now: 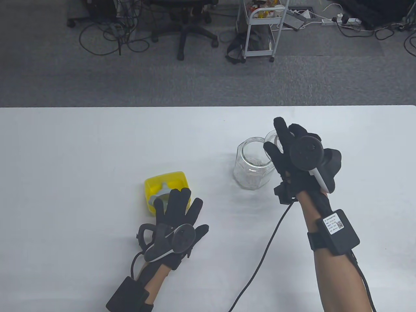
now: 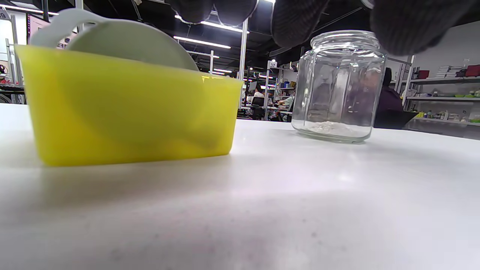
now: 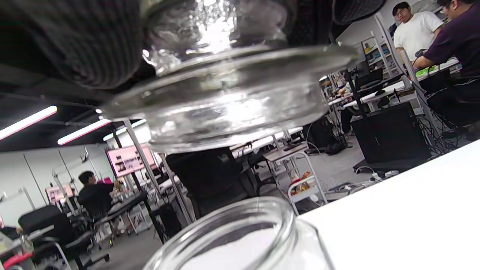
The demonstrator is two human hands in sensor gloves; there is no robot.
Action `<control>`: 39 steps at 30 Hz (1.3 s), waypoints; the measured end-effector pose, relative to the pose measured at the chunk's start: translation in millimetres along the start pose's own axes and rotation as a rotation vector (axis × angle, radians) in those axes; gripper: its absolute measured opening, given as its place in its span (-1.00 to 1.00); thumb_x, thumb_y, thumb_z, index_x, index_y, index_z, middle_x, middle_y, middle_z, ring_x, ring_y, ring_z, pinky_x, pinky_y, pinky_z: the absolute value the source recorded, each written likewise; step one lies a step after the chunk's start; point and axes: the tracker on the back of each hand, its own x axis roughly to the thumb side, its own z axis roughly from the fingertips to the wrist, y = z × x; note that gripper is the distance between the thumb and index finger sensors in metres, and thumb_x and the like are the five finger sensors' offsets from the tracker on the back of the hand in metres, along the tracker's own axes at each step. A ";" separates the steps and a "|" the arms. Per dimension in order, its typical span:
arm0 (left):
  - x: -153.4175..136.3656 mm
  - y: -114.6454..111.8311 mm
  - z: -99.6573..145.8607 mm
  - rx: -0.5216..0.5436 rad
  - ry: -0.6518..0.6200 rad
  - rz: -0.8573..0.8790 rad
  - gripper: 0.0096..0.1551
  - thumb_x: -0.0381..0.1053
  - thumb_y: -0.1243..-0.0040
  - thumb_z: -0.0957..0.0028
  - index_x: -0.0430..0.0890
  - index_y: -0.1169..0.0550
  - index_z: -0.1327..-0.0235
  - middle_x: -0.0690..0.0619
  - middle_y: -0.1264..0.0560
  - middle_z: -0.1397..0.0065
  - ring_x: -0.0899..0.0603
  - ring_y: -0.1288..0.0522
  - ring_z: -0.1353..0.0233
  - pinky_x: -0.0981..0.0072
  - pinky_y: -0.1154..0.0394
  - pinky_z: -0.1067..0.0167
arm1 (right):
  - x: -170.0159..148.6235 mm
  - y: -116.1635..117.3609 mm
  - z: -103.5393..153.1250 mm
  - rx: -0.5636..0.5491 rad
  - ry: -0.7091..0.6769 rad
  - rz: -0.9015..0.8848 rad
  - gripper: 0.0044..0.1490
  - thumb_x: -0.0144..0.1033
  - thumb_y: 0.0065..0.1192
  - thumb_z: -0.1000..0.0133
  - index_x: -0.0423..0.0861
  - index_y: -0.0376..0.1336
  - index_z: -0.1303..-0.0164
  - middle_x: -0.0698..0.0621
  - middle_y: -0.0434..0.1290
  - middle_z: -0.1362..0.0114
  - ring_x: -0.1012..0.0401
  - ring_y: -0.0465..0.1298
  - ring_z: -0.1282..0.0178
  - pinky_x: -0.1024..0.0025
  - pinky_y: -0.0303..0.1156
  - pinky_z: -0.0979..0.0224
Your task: Transfer rice through funnel into glass jar
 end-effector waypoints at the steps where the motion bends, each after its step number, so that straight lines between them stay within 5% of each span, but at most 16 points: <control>1: 0.3 -0.4 -0.1 -0.002 -0.001 -0.001 -0.04 0.54 -0.12 -0.13 0.19 -0.18 -0.74 -0.16 0.09 -0.88 -0.42 0.09 -0.79 -0.61 0.09 -0.47 | 3.4 3.9 -2.0 0.005 -0.006 0.010 -0.09 0.30 0.26 0.13 0.34 0.11 -0.48 -0.12 0.30 -0.57 -0.12 0.33 -0.40 -0.30 0.11 -0.62; 13: 2.1 -1.2 -0.3 -0.009 -0.002 -0.006 -0.04 0.54 -0.11 -0.14 0.18 -0.17 -0.74 -0.16 0.12 -0.88 -0.42 0.11 -0.79 -0.61 0.09 -0.47 | 27.2 57.3 -29.1 0.104 0.037 0.143 -0.08 0.32 0.26 0.15 0.34 0.11 -0.47 -0.10 0.32 -0.56 -0.10 0.36 -0.39 -0.29 0.13 -0.61; 31: 4.4 -2.9 -1.1 -0.011 -0.007 -0.011 -0.02 0.55 -0.10 -0.14 0.18 -0.14 -0.75 -0.17 0.13 -0.88 -0.42 0.11 -0.79 -0.61 0.09 -0.47 | 29.9 65.0 -22.7 0.146 0.030 0.251 -0.06 0.37 0.22 0.15 0.33 0.10 -0.48 -0.08 0.33 -0.55 -0.07 0.38 -0.39 -0.30 0.14 -0.59; 39: 4.5 -3.1 -1.8 -0.021 -0.012 -0.003 -0.02 0.55 -0.10 -0.13 0.17 -0.15 -0.75 -0.16 0.11 -0.88 -0.42 0.09 -0.80 -0.61 0.08 -0.47 | 32.1 57.9 -17.5 0.171 0.034 0.310 0.03 0.46 0.16 0.17 0.35 -0.01 -0.53 -0.05 0.13 -0.71 -0.10 0.19 -0.67 -0.37 0.02 -0.61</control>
